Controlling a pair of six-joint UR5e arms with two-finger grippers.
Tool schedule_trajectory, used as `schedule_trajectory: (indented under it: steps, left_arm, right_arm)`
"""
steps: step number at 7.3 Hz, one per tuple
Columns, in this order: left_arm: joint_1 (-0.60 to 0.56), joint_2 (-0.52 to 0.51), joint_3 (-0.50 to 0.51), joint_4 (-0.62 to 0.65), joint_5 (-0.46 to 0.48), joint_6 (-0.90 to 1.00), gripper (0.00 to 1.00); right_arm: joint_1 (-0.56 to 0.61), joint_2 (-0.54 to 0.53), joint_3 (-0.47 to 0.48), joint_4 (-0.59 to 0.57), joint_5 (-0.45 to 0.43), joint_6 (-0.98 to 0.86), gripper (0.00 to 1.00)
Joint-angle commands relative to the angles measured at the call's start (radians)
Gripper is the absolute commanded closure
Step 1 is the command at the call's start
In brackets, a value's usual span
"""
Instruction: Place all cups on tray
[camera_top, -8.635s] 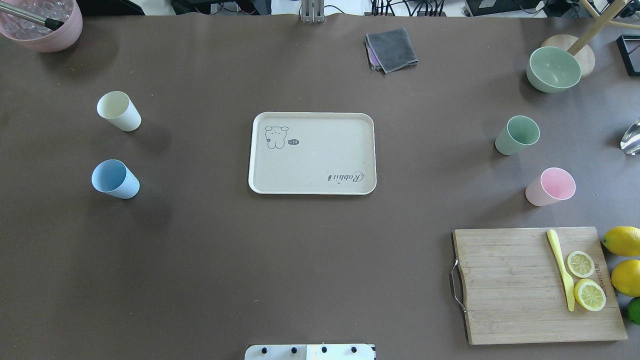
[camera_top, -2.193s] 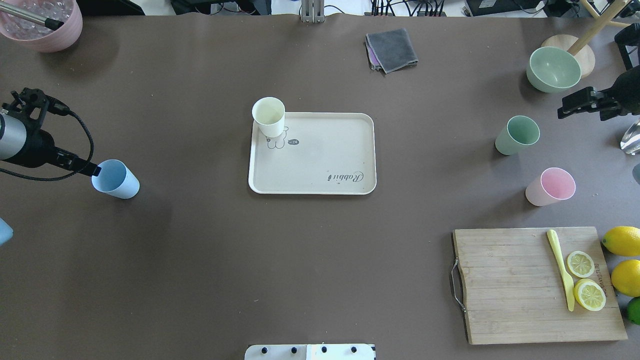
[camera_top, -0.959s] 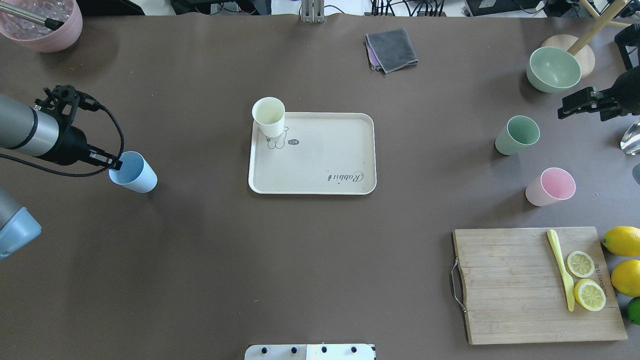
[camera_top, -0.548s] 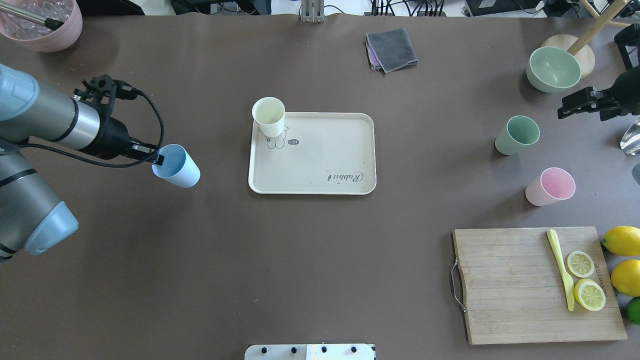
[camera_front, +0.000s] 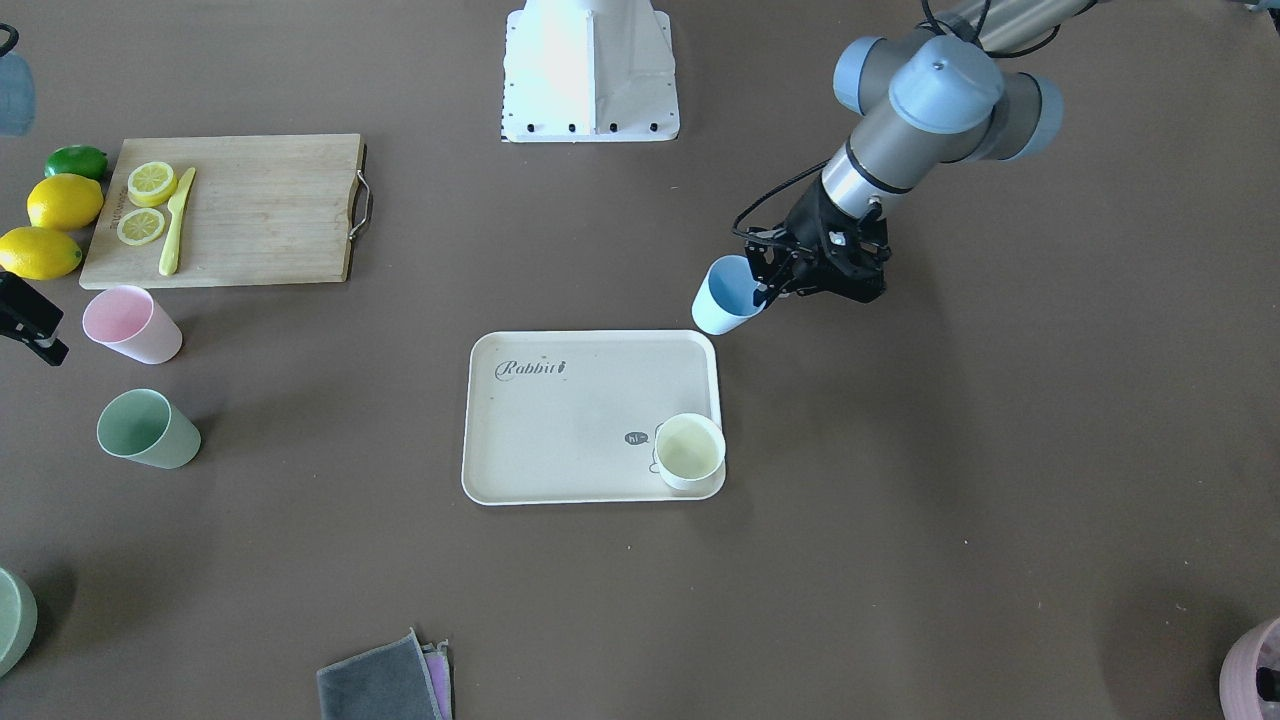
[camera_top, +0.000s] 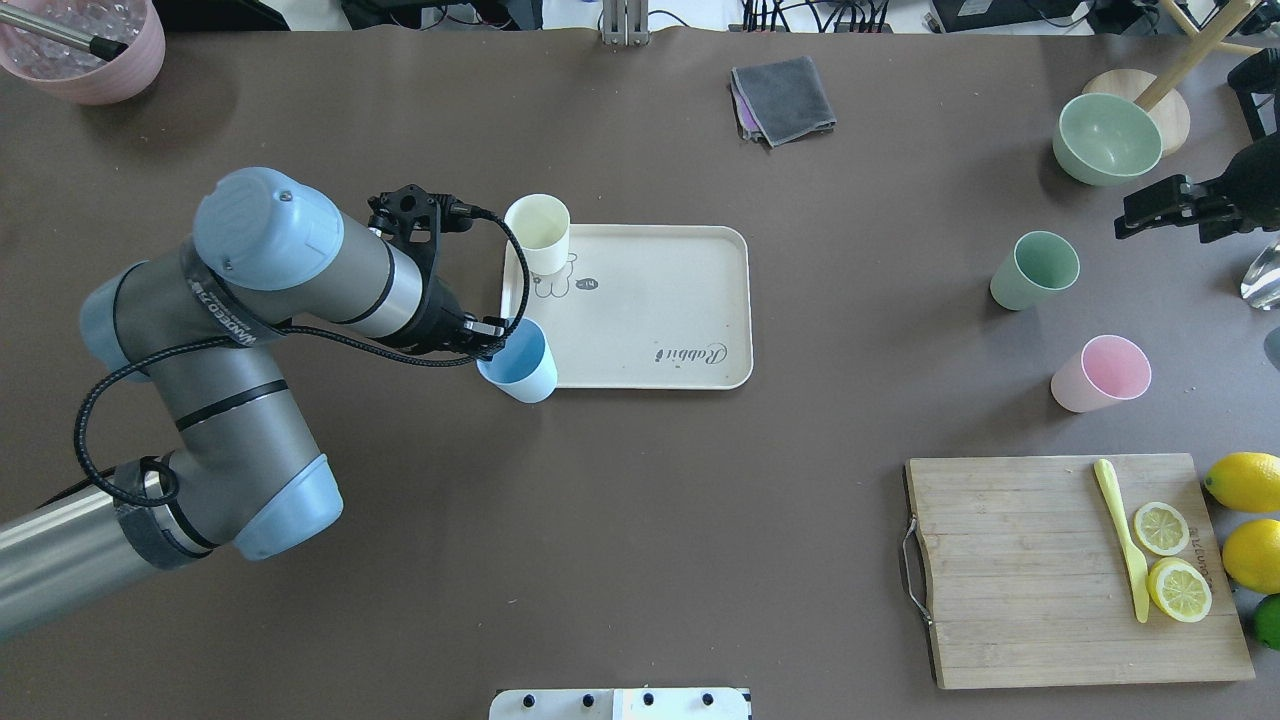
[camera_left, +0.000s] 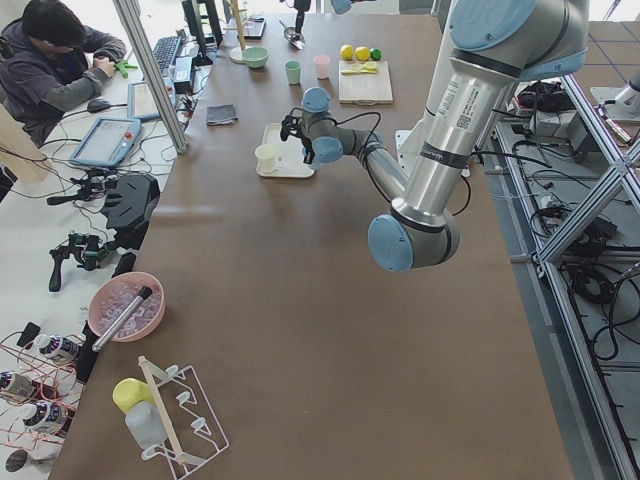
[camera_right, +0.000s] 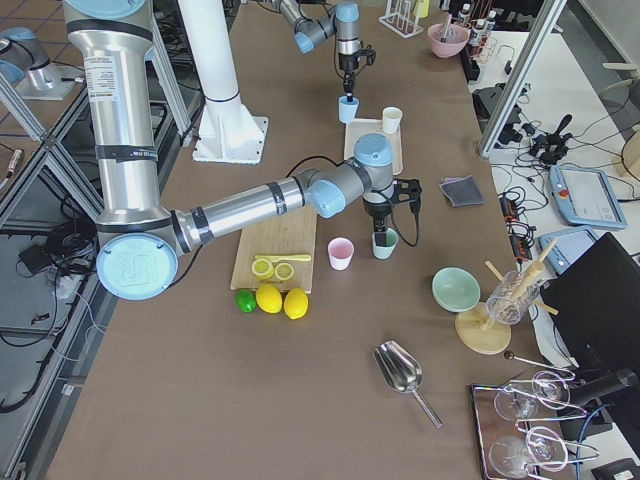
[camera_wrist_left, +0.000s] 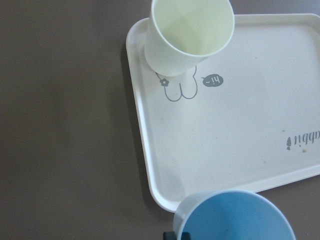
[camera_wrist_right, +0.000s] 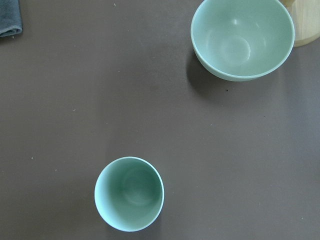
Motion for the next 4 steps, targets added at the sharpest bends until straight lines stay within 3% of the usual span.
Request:
schedule_trajectory:
  steps: [1, 4]
  left_arm:
    - [0.006, -0.055, 0.072, 0.017, 0.059, -0.002, 1.0]
    - [0.004, -0.064, 0.078, 0.018, 0.059, 0.0, 1.0]
  right_arm:
    - [0.001, 0.0, -0.003, 0.0, 0.0, 0.0, 0.0]
    - [-0.001, 0.0, -0.003, 0.0, 0.0, 0.0, 0.0]
